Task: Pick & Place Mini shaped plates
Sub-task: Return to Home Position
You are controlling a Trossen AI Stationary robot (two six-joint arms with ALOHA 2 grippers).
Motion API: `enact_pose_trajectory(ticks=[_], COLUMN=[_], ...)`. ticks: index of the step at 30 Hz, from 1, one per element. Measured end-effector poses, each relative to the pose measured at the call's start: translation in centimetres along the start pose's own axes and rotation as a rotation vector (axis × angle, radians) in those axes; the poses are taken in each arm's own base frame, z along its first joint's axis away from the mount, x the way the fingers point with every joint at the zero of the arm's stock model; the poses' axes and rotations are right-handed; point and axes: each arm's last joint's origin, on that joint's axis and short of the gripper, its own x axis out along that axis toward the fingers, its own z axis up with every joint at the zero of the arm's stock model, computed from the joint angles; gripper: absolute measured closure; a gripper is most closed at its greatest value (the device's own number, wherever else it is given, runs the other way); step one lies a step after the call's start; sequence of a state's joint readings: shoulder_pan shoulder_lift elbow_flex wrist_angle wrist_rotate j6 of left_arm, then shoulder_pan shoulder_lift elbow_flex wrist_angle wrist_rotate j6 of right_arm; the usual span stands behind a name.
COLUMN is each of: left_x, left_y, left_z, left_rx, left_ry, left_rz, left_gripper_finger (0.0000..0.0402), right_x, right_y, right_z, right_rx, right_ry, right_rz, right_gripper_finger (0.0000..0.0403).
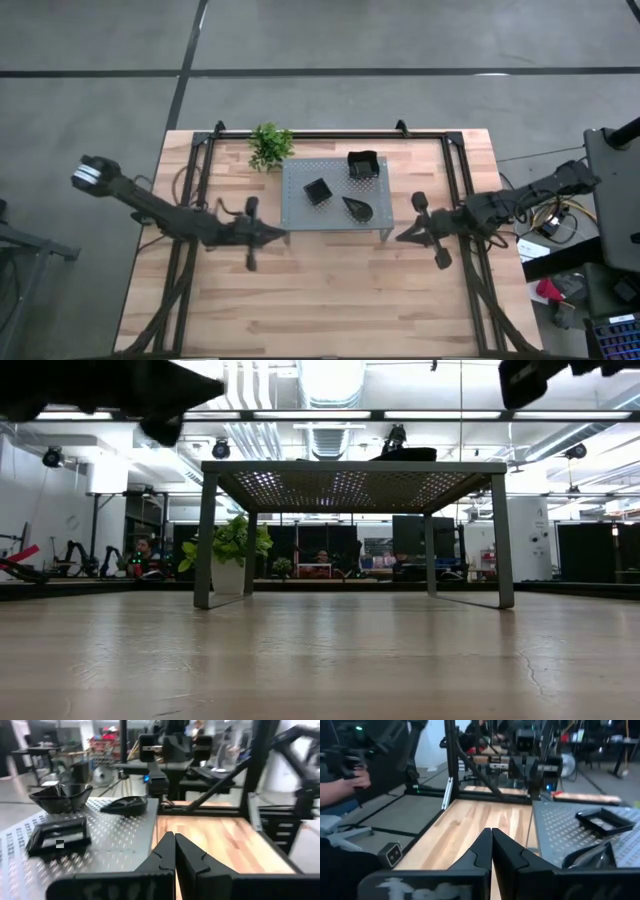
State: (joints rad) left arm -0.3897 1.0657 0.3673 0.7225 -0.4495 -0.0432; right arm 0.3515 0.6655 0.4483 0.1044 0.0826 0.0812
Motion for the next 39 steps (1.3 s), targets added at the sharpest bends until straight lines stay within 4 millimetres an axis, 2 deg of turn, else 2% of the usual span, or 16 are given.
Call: enact_pose_trajectory(ticks=[6,9,12,16,26,31,39], left_x=[-4.3,-5.8,-6.8,-7.4,-9.1,-9.8,-10.1], left_y=[2.1,2.9,3.4,3.7,4.4,4.9,5.1], left_z=[-2.4,-3.6,-4.2,-4.0,-3.6,-3.3,-3.0], left_rx=[-0.054,-0.037,-0.048,-0.028,0.008,-0.019,-0.039], left_ry=[-0.074,-0.094,-0.128,-0.118,-0.133,-0.167,-0.202], left_rz=[-0.026,-0.025,-0.026,-0.027,-0.051,0.008,0.007], left_gripper_finger=[0.0401,0.0401,0.0401,0.0401,0.0401,0.0401,0.0401], right_x=[-1.1,-1.6,-2.0,-2.8,-4.3,-5.2,-5.4], right_y=[-0.4,-0.7,-0.9,-1.0,-1.3,-1.2,-1.4], right_z=[-2.0,-3.3,-4.2,-4.4,-6.7,-7.5,-9.6], right_rx=[-0.101,-0.178,-0.179,-0.156,-0.158,-0.14,0.108], right_ry=[-0.039,-0.042,-0.047,-0.088,-0.149,-0.149,-0.143], right_rz=[-0.04,-0.101,-0.147,-0.15,-0.145,-0.069,-0.055], right_gripper_finger=[0.0394,0.0394,0.0394,0.0394,0.0394,0.0394,0.0394])
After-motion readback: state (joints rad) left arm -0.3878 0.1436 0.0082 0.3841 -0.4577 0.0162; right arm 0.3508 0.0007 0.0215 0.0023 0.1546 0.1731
